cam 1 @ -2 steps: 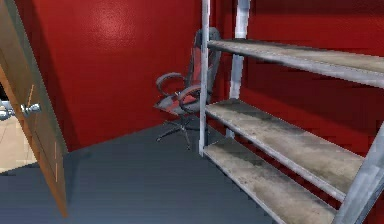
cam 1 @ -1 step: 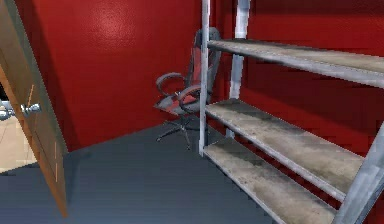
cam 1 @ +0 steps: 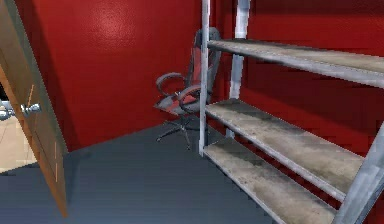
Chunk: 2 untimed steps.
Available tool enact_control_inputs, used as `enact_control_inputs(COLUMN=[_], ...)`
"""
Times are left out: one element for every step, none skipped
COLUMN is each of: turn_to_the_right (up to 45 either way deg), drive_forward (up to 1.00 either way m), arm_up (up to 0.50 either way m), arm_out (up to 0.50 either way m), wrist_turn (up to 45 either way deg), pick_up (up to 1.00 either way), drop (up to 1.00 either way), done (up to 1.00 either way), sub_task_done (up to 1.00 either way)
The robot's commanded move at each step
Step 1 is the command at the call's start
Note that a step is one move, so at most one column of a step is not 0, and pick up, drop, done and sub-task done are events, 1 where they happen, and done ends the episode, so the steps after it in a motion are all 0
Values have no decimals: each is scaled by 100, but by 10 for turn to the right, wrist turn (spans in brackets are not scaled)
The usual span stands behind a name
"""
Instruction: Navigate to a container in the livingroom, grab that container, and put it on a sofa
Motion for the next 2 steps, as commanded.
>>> enact_control_inputs(turn_to_the_right=[0,0], drive_forward=[0,0], arm_up=[0,10], arm_out=[0,0], wrist_turn=[0,0], pick_up=[100,0], drop=[0,0], done=[0,0], sub_task_done=[0,0])
